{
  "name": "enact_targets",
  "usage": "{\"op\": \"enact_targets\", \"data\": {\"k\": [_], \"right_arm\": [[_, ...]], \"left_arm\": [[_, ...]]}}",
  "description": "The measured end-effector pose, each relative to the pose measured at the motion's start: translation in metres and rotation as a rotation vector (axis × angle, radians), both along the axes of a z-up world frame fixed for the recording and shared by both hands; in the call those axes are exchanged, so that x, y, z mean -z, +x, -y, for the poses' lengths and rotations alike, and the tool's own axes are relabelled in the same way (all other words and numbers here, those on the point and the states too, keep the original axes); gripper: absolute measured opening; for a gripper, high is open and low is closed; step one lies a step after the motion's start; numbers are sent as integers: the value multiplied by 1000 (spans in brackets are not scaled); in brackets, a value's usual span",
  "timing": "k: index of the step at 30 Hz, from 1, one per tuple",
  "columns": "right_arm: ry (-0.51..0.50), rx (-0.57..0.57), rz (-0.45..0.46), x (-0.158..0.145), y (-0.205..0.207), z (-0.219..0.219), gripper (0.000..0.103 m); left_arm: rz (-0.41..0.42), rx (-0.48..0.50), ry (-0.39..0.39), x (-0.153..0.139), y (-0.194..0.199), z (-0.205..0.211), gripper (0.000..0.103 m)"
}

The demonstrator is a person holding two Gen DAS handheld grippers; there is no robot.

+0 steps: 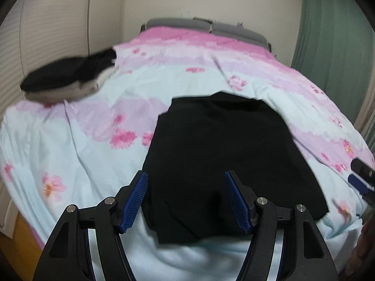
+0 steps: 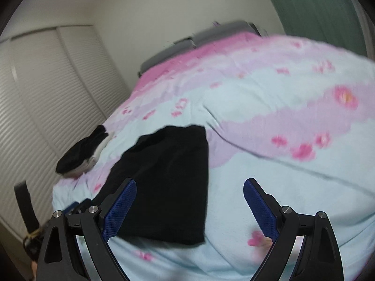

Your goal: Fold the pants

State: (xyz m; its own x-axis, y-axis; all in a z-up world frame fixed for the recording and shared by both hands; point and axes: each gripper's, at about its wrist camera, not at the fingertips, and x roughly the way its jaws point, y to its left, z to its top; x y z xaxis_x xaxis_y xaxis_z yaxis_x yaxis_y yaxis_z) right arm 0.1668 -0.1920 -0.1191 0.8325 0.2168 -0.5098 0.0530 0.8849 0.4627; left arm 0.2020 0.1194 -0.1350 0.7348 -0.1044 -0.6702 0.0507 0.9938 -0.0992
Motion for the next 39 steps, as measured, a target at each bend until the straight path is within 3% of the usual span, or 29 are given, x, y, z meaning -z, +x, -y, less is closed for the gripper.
{"op": "enact_targets", "data": {"k": [6, 14, 21, 26, 30, 35, 39], "right_arm": [[15, -11, -69, 28, 21, -8, 94], [80, -43, -151, 59, 38, -12, 94], [92, -84, -173, 68, 45, -17, 94], [125, -126, -174, 71, 49, -23, 94], [161, -212, -178, 75, 55, -39, 94], [228, -229, -189, 82, 61, -40, 94], [282, -235, -200, 86, 68, -40, 94]], "left_arm": [[-61, -20, -74, 22, 22, -22, 67], [-56, 34, -146, 30, 27, -25, 67], [-129, 43, -250, 48, 43, -33, 75], [-138, 54, -301, 49, 45, -27, 77], [-145, 93, -240, 50, 46, -8, 82], [-147, 65, -314, 51, 58, -16, 80], [-155, 87, -250, 54, 64, -6, 82]]}}
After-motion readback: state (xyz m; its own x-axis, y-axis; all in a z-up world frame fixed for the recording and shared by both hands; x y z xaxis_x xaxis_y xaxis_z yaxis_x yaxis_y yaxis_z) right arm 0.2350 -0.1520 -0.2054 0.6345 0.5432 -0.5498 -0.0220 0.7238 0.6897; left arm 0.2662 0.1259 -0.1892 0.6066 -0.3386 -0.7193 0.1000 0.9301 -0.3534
